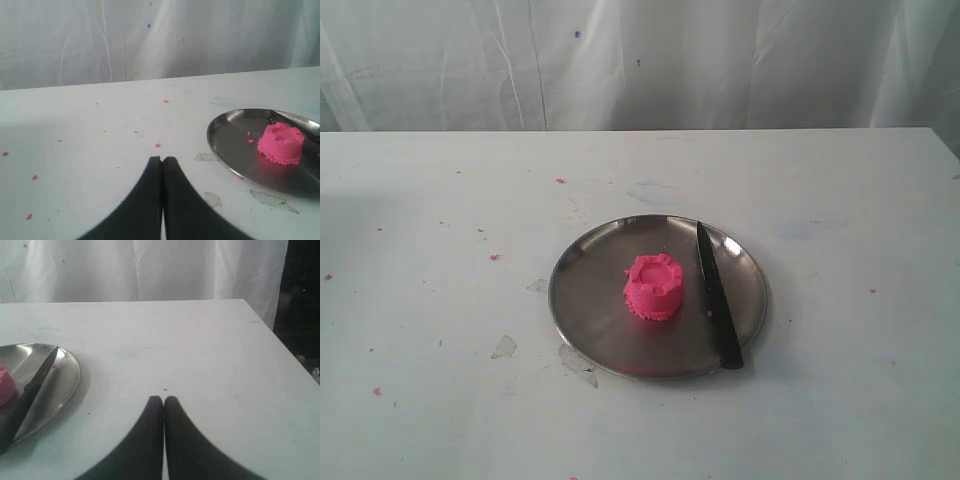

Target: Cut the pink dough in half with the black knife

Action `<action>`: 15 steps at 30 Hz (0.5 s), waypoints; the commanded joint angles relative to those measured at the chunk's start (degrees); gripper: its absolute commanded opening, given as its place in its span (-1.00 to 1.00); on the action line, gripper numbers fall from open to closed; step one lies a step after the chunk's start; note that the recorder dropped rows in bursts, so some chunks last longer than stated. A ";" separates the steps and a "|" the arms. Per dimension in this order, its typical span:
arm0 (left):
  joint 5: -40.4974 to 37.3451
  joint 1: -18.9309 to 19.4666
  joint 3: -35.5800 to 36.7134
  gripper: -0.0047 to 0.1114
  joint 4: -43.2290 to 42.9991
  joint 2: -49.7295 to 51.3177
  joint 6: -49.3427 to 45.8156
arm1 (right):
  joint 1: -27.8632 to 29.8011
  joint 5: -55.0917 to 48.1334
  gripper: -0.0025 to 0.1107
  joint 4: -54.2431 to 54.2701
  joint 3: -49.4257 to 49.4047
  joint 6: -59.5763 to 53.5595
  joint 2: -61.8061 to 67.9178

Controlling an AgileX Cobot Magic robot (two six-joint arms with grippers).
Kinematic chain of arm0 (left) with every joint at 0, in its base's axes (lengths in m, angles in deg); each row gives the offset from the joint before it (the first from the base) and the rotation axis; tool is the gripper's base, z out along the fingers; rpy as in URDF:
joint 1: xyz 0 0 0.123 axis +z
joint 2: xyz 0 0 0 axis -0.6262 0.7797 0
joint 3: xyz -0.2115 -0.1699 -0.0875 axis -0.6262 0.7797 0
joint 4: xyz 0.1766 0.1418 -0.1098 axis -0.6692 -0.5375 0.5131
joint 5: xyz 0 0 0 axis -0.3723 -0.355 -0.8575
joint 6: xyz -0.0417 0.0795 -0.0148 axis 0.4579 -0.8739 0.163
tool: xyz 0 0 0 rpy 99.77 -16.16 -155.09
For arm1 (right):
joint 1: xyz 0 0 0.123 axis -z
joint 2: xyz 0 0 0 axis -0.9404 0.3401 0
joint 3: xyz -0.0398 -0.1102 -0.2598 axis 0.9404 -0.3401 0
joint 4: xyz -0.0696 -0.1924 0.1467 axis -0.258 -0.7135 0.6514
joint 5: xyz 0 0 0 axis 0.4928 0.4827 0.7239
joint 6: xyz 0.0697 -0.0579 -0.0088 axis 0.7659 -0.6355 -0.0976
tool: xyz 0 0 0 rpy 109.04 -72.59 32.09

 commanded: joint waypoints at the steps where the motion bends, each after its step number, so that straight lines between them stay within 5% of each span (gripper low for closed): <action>1: -0.23 -0.35 0.15 -0.92 0.15 -0.08 0.19 | 0.28 8.12 -0.96 2.21 -0.29 1.54 -0.25; 8: -0.23 -0.35 0.15 -0.92 0.15 -0.08 0.19 | 0.28 39.24 -0.96 2.76 -0.29 4.14 -0.25; 15: -0.23 -0.35 0.15 -0.92 0.15 -0.08 0.19 | 0.28 48.04 -0.96 2.76 -0.29 19.25 -0.25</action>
